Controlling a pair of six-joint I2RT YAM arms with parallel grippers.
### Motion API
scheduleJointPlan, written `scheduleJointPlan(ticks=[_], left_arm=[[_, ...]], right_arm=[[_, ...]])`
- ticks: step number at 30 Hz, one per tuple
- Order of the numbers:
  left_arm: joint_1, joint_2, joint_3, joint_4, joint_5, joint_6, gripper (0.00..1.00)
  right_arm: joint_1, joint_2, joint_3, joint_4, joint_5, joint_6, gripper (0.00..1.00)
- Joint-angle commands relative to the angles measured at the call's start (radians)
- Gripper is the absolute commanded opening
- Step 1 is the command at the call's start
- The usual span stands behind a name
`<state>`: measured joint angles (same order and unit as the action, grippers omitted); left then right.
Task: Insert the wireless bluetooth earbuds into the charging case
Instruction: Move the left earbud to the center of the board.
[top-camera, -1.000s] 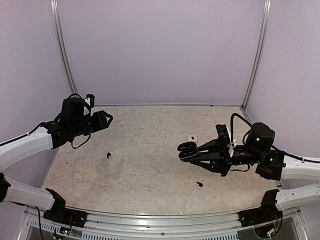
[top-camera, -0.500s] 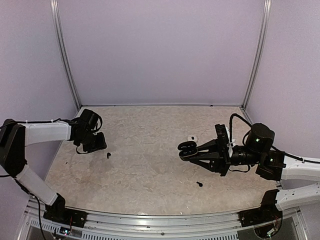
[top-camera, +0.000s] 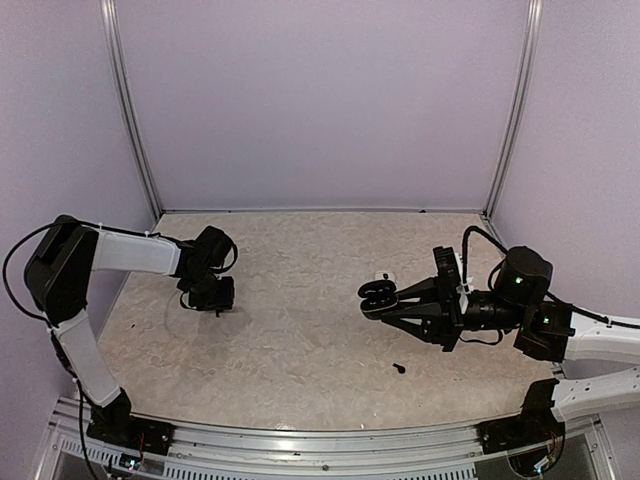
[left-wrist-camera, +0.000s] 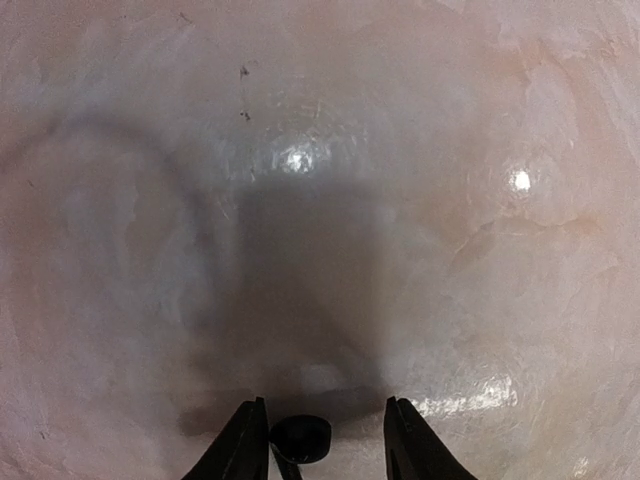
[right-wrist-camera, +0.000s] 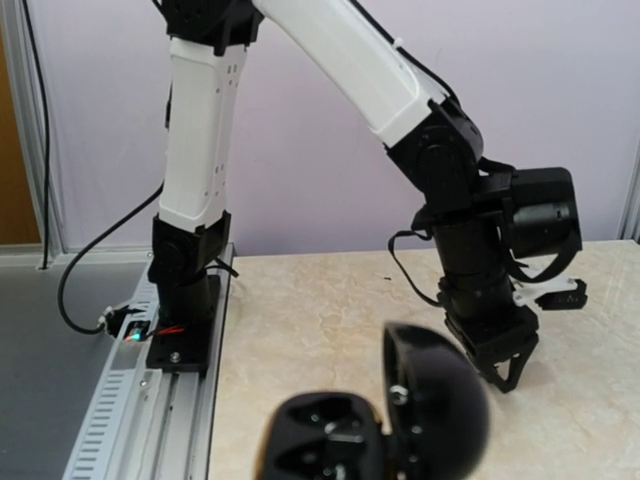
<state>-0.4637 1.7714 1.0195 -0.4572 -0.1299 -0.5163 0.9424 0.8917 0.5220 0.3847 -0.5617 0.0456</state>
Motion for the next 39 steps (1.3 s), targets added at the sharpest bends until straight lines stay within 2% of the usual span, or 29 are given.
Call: scheduleJointPlan(ticks=[1, 12, 19, 24, 32, 39], left_arm=[[-0.011, 0.023, 0.042, -0.040, -0.048, 0.025, 0.39], [-0.027, 0.051, 0.045, -0.077, -0.037, 0.051, 0.23], [-0.108, 0.039, 0.042, -0.112, -0.007, 0.049, 0.12], [-0.247, 0.012, 0.039, -0.156, 0.044, 0.011, 0.10], [-0.575, -0.028, -0.021, -0.291, 0.108, -0.082, 0.11], [-0.662, -0.059, -0.023, -0.449, 0.078, -0.098, 0.14]], right_arm=[[0.007, -0.021, -0.014, -0.004, 0.008, 0.005, 0.00], [0.007, -0.029, -0.016, -0.013, 0.014, 0.003, 0.00], [0.007, -0.043, -0.020, -0.016, 0.017, 0.003, 0.00], [0.007, -0.063, -0.025, -0.026, 0.025, 0.004, 0.00], [0.007, -0.083, -0.030, -0.032, 0.026, 0.010, 0.00], [0.006, -0.091, -0.031, -0.033, 0.020, 0.011, 0.00]])
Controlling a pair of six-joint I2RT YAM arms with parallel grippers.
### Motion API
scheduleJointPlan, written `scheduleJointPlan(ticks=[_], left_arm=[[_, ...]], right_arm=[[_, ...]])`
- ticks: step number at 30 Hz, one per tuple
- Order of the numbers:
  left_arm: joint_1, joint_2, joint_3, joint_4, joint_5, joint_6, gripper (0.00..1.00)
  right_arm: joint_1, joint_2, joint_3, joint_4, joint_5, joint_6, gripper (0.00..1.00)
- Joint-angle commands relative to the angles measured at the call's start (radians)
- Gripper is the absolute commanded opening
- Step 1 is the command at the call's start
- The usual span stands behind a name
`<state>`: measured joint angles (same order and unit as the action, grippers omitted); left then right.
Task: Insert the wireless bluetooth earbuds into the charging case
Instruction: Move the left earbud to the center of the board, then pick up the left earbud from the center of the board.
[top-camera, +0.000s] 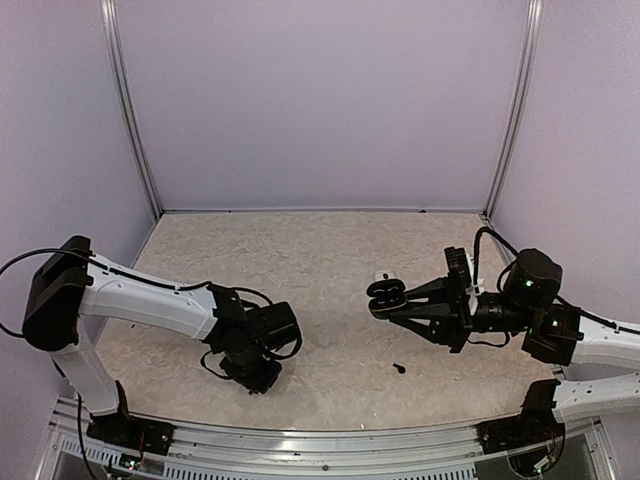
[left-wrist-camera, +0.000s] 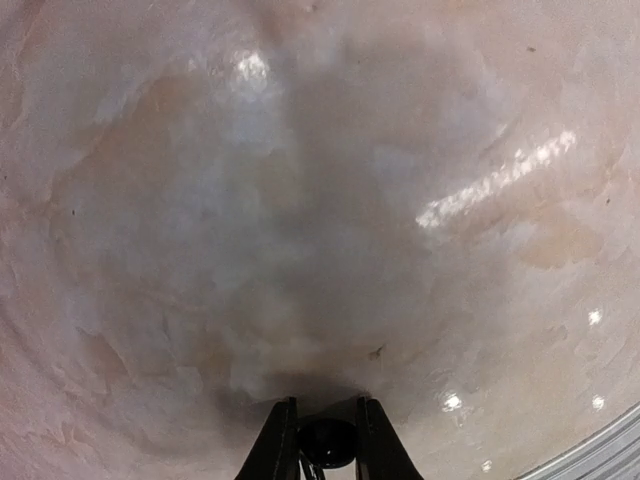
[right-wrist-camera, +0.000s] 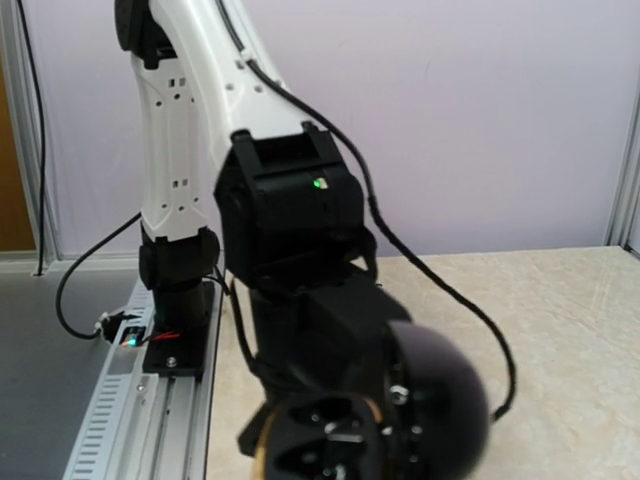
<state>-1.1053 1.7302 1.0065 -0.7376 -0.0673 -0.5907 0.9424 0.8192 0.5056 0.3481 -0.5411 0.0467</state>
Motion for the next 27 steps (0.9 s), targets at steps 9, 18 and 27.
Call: scheduleJointPlan(ticks=[9, 18, 27], left_arm=[[-0.025, 0.059, 0.096, -0.275, -0.039, 0.055, 0.29], [-0.025, 0.118, 0.161, -0.326, -0.040, 0.088, 0.33], [-0.024, 0.098, 0.129, -0.340, -0.004, 0.094, 0.36]], right_arm=[[0.007, -0.029, -0.024, 0.002, 0.001, 0.004, 0.00], [0.007, -0.057, -0.032, -0.016, 0.014, -0.001, 0.00], [0.007, -0.050, -0.032, -0.008, 0.009, -0.002, 0.00]])
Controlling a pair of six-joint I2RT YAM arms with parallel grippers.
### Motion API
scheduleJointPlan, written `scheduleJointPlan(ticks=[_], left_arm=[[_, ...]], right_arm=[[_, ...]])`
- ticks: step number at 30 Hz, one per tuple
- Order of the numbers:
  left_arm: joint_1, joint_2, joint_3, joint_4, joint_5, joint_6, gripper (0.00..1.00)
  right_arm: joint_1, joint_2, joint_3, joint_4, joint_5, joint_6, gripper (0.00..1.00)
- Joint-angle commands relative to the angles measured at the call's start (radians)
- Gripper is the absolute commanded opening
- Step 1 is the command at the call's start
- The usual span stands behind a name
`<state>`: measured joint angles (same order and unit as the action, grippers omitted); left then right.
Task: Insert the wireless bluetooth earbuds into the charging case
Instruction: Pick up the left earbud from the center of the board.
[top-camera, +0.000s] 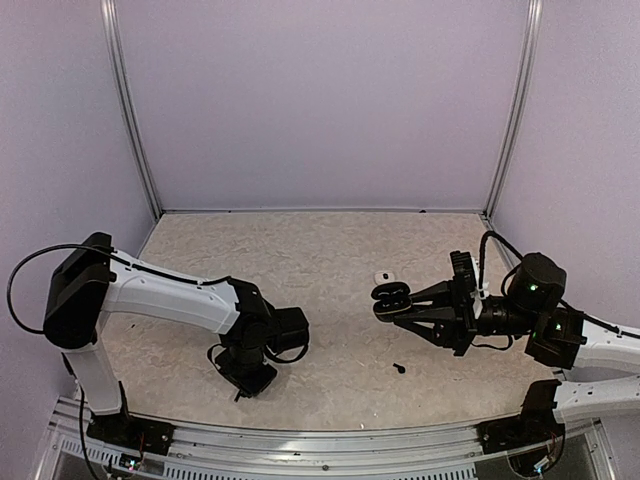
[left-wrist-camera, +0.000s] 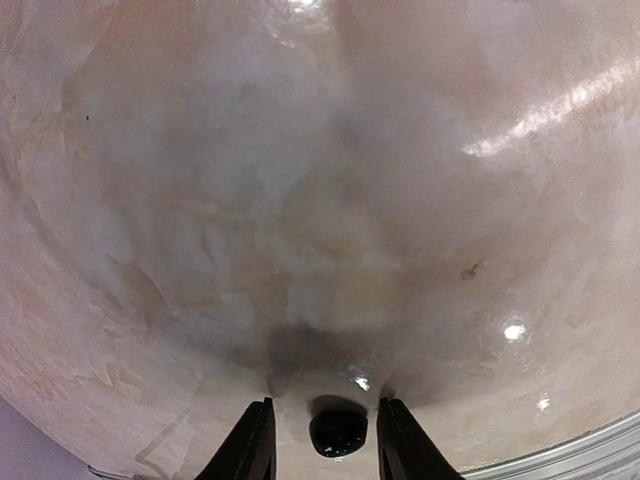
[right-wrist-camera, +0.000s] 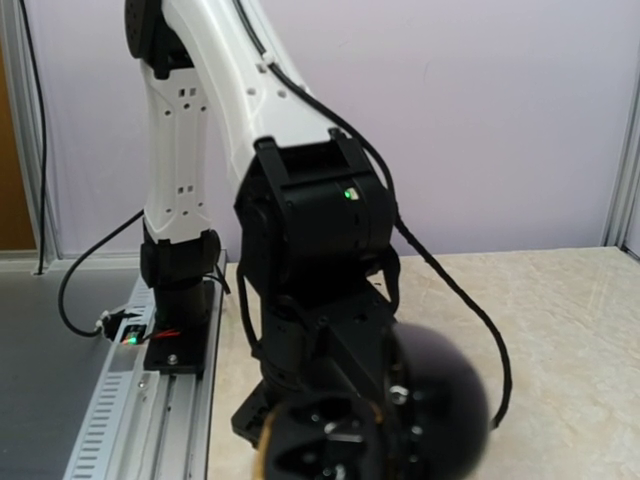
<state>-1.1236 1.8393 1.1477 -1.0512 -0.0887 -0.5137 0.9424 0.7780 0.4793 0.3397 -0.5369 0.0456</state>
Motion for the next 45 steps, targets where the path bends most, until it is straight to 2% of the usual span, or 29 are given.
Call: scheduleJointPlan(ticks=[1, 10, 23, 29, 37, 45], left_arm=[[-0.007, -0.011, -0.013, -0.024, 0.021, 0.020, 0.35], [-0.003, -0.004, -0.040, 0.005, 0.048, 0.030, 0.31], [0.023, -0.017, -0.089, 0.080, 0.069, 0.043, 0.20], [0.049, -0.090, -0.058, 0.122, 0.011, 0.036, 0.16], [0.070, -0.221, 0.013, 0.309, -0.097, 0.043, 0.13], [0.058, -0.410, 0.020, 0.583, -0.163, 0.084, 0.12]], right_arm=[[0.007, -0.009, -0.005, 0.001, 0.006, 0.000, 0.00], [0.006, -0.015, -0.010, 0.001, 0.011, 0.000, 0.00], [0.007, -0.011, -0.004, -0.002, 0.020, 0.003, 0.00], [0.006, 0.001, 0.004, 0.013, 0.050, 0.005, 0.00], [0.006, 0.003, -0.029, 0.105, 0.120, -0.003, 0.00], [0.004, 0.014, -0.064, 0.223, 0.181, -0.059, 0.00]])
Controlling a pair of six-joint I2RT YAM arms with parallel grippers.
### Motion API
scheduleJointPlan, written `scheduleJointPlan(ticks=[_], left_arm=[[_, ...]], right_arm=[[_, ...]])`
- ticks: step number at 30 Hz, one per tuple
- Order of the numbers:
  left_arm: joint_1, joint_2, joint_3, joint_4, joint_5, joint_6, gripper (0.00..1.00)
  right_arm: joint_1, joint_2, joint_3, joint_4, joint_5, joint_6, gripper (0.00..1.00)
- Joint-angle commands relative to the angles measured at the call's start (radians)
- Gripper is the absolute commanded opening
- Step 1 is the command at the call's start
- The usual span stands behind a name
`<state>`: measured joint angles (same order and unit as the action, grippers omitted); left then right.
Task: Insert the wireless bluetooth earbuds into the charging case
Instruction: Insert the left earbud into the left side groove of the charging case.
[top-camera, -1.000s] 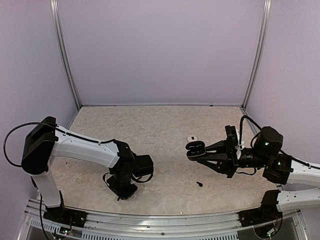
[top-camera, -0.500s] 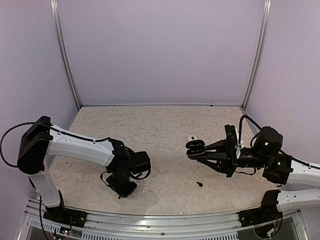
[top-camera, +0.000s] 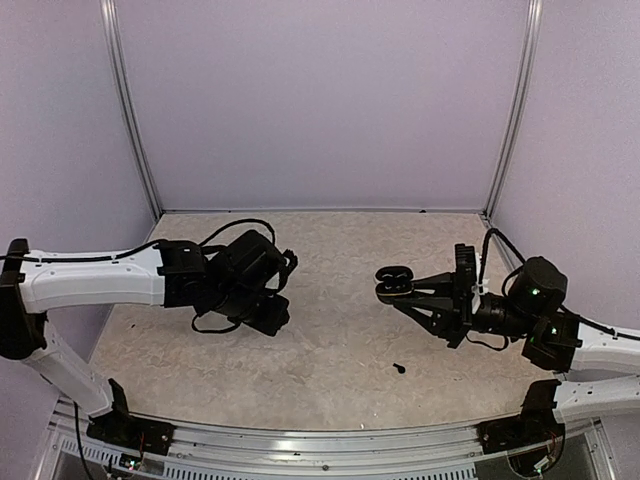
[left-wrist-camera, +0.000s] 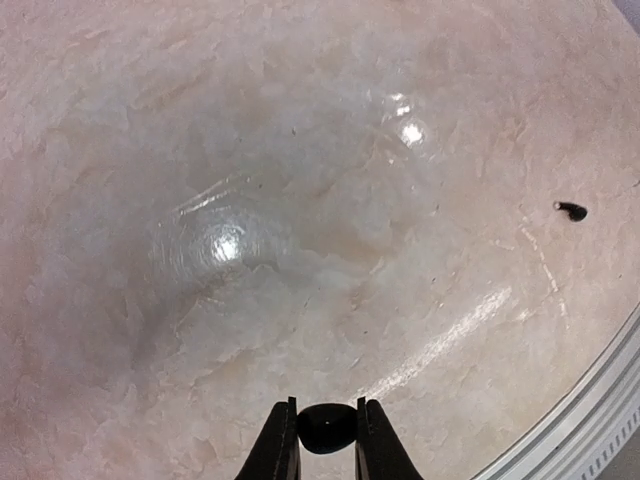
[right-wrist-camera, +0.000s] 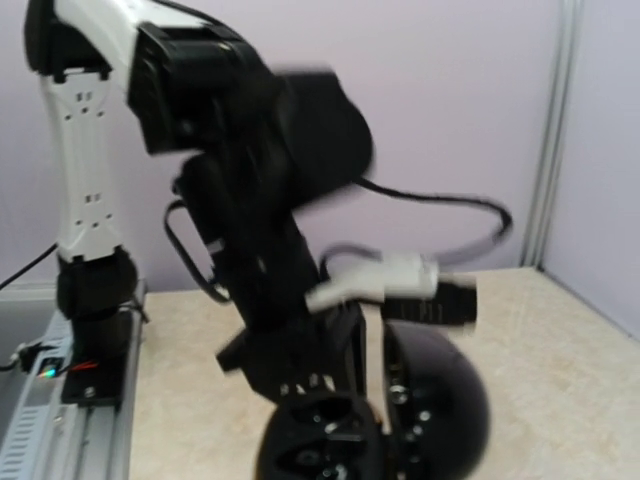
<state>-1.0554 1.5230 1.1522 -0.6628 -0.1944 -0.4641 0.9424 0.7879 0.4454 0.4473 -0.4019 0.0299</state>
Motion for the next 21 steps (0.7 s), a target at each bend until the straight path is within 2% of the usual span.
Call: scheduleJointPlan(ticks=[1, 6, 11, 21], left_arm=[[-0.017, -0.123, 0.008, 0.237, -0.063, 0.047, 0.12], [-0.086, -0.272, -0.074, 0.511, -0.113, 0.164, 0.13], [-0.164, -0.361, -0.161, 0.760, -0.110, 0.304, 0.13], [-0.280, -0.309, -0.158, 0.931, -0.076, 0.473, 0.12]], right_arm=[[0.003, 0.008, -0.043, 0.148, 0.055, -0.056, 0.00], [0.004, 0.075, -0.105, 0.320, 0.055, -0.102, 0.00], [0.005, 0.147, -0.088, 0.375, 0.000, -0.186, 0.00], [0.005, 0.172, -0.071, 0.419, -0.021, -0.209, 0.00]])
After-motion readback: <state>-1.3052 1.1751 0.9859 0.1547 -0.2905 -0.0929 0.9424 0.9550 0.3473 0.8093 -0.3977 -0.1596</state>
